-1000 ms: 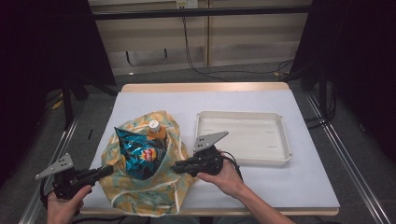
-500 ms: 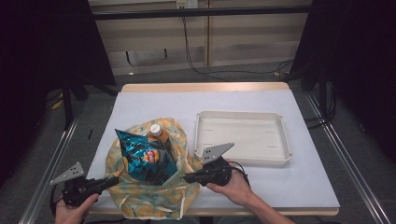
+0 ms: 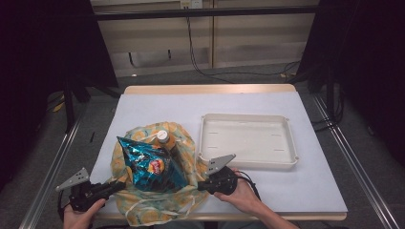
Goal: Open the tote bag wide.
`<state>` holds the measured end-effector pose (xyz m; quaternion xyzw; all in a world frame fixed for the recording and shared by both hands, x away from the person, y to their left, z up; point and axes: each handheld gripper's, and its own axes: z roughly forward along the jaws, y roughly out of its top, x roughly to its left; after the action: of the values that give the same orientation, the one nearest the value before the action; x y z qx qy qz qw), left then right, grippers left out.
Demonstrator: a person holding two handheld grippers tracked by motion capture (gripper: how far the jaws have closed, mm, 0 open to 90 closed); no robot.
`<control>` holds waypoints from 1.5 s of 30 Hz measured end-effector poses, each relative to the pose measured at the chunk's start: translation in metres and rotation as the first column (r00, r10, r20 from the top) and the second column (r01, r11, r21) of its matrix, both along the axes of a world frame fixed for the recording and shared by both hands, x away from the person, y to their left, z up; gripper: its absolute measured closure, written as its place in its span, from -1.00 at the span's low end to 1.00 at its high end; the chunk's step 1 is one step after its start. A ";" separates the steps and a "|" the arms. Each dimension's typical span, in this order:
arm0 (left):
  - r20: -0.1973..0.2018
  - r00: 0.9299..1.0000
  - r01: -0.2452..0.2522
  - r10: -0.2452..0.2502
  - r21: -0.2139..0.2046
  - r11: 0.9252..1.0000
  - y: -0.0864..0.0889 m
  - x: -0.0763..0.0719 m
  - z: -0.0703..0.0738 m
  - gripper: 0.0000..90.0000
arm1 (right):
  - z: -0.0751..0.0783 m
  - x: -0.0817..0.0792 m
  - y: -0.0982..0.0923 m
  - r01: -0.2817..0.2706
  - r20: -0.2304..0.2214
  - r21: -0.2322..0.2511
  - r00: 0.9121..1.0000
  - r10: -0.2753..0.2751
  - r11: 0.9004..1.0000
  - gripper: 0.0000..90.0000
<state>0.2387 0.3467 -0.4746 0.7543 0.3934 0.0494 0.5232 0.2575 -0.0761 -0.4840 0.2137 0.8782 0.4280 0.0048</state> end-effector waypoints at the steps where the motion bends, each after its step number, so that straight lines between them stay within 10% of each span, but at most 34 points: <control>1: 0.009 1.000 0.001 -0.001 0.004 1.000 -0.001 0.000 0.003 0.74 | -0.003 0.002 -0.001 0.000 -0.002 -0.006 1.000 0.000 1.000 1.00; 8: 0.079 0.997 0.001 0.000 -0.009 1.000 -0.001 -0.003 0.027 0.43 | 0.030 0.003 -0.010 -0.015 0.034 0.124 0.999 0.010 0.992 0.70; 15: 0.143 0.990 -0.001 0.000 0.003 1.000 -0.012 0.000 0.056 0.12 | 0.045 0.004 -0.017 -0.001 0.056 0.158 0.998 -0.007 0.987 0.33; 33: 0.212 0.977 -0.029 0.028 0.003 1.000 -0.027 0.027 0.082 -0.17 | 0.072 0.039 0.003 0.060 0.091 0.253 0.992 -0.085 0.965 0.24; 37: 0.211 0.977 -0.016 0.007 0.039 0.999 -0.027 0.034 0.081 0.66 | 0.070 0.051 0.013 0.080 0.078 0.266 0.992 -0.104 0.961 0.17; 40: 0.192 0.981 -0.028 0.032 -0.022 0.999 -0.015 0.042 0.076 0.94 | 0.065 0.057 0.020 0.089 0.067 0.258 0.992 -0.110 0.962 0.11; 45: 0.146 0.985 -0.087 0.087 -0.006 0.996 0.001 0.049 0.062 0.96 | 0.057 0.060 0.028 0.106 0.072 0.215 0.990 -0.124 0.971 0.11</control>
<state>0.2878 0.3475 -0.4124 0.7310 0.3866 0.1277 0.5477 0.3173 -0.0480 -0.4274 0.2452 0.8129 0.5265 0.0445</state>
